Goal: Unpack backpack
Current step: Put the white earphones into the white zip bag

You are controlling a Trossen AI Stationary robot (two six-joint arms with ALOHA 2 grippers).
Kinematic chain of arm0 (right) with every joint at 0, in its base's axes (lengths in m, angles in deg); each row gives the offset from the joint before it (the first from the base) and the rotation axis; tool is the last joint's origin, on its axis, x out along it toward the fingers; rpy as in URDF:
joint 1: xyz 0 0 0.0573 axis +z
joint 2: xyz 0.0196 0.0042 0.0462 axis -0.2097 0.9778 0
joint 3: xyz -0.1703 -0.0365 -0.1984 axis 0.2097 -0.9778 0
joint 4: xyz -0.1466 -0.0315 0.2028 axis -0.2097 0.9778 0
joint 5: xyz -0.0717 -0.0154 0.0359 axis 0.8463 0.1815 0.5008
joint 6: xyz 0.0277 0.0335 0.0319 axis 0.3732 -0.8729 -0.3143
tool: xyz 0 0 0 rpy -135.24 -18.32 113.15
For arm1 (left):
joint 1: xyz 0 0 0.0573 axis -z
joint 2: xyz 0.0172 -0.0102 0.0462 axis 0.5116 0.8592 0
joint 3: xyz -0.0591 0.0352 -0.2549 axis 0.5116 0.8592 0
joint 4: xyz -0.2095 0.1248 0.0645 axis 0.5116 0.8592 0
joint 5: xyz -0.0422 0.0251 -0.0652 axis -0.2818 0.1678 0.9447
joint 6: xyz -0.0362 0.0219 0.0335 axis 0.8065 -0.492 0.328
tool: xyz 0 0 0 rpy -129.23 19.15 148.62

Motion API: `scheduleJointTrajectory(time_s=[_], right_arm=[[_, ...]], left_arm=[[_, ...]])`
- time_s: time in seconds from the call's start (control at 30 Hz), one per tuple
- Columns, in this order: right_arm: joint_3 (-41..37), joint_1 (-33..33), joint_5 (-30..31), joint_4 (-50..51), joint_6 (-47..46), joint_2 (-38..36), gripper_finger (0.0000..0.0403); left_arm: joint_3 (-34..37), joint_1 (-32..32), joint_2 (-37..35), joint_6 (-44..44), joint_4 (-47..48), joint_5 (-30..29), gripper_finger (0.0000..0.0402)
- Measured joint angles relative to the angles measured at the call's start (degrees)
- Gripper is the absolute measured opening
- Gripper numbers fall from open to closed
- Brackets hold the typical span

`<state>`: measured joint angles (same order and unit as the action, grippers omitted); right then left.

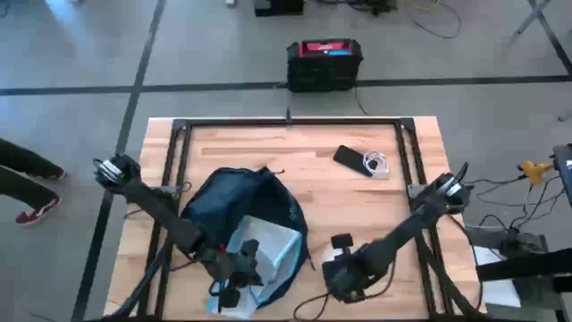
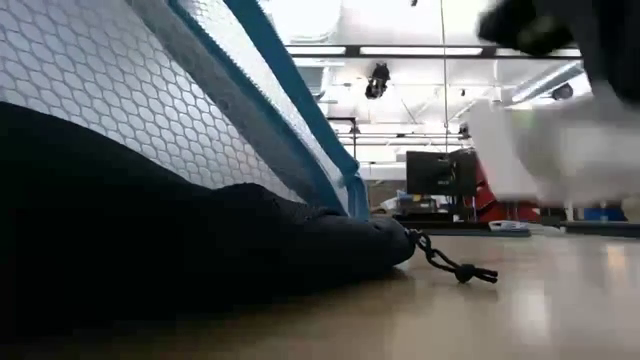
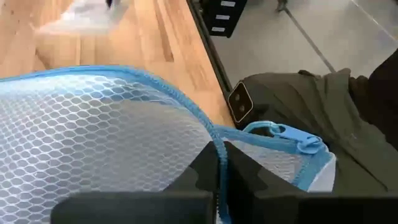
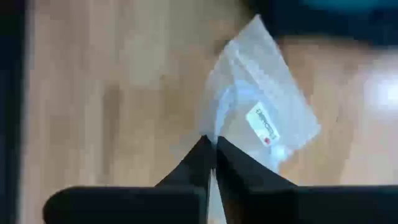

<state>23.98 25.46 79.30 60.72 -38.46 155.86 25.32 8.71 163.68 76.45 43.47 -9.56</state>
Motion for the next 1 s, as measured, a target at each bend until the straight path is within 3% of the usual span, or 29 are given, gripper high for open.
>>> scheduleJointTrajectory(time_s=[0.2,0.47,0.6,0.7,0.8,1.0], right_arm=[[1.61,0.07,1.09,-15.33,11.78,0.43,0.0001],[1.37,-6.31,2.97,-35.18,28.31,6.66,0.0],[1.63,-9.74,2.13,-38.66,31.51,9.57,0.0],[1.61,-11.97,-3.14,-38.35,29.76,11.15,0.0006],[1.59,-13.14,-7.79,-38.32,27.47,12.3,0.0039],[2.55,-12.65,-8.04,-34.28,26.53,12.33,0.014]], left_arm=[[-0.02,0.11,0.0,-3.28,-1.4,0.43,0.0],[-0.13,0.14,0.0,-4.81,-3.85,3.64,0.0],[-0.13,0.22,0.0,-2.96,-3.89,3.64,0.0],[-0.13,0.23,0.0,-2.64,-3.86,3.6,0.0],[-0.11,0.06,0.0,-2.52,-3.85,2.53,0.0008],[-0.31,-0.31,-0.02,-2.47,-3.76,1.56,0.0059]])
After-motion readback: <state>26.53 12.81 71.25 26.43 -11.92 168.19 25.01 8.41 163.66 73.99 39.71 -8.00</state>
